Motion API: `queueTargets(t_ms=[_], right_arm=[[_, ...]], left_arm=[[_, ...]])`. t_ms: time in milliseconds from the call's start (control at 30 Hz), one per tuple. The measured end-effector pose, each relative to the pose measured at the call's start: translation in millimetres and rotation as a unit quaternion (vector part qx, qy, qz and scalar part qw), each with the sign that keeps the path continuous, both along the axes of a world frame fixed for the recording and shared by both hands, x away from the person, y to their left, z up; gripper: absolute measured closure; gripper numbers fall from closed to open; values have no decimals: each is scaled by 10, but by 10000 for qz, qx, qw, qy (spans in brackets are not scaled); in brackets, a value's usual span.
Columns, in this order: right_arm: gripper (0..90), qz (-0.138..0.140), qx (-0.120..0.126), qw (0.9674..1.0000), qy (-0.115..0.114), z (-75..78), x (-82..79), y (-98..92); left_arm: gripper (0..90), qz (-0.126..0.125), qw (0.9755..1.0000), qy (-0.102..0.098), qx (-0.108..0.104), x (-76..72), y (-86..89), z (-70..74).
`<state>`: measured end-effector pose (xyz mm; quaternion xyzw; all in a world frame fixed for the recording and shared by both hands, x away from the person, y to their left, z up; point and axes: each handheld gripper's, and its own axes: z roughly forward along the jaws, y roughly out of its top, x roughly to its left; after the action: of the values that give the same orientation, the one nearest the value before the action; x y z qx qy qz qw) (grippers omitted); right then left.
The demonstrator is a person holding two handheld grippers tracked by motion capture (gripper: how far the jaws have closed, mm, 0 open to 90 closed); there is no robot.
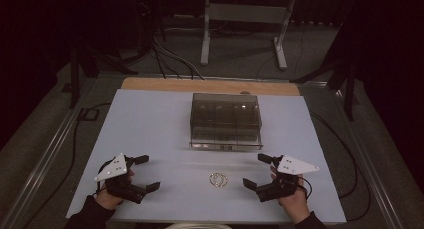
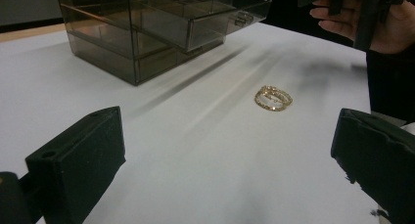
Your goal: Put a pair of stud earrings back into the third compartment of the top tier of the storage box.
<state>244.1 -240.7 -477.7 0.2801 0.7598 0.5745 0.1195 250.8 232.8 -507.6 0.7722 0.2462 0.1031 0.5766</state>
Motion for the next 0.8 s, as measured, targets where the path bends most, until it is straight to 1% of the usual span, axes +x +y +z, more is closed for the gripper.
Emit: queueTargets(t_ms=[33, 233, 333, 467, 567, 800], right_arm=[[0, 45, 18, 10000, 45, 4, 9, 10], [0, 82, -52, 10000, 22, 25, 37, 106], [0, 182, -74, 9998, 44, 23, 58, 163], [0, 316, -95, 9994, 134, -1, 97, 242], [0, 409, -142, 9989, 183, -21, 125, 299], [0, 559, -199, 9978, 297, -59, 176, 395]], left_arm=[[5, 9, 10000, -3, 8, 0, 0, -2], [5, 7, 10000, 12, 15, 0, -3, -5], [5, -3, 10000, 10, 25, 1, -5, -6], [5, -10, 10000, 19, 47, 0, -9, -10], [5, 1, 10000, 25, 23, 4, -8, -8], [5, -11, 10000, 47, 12, 4, -6, -11]])
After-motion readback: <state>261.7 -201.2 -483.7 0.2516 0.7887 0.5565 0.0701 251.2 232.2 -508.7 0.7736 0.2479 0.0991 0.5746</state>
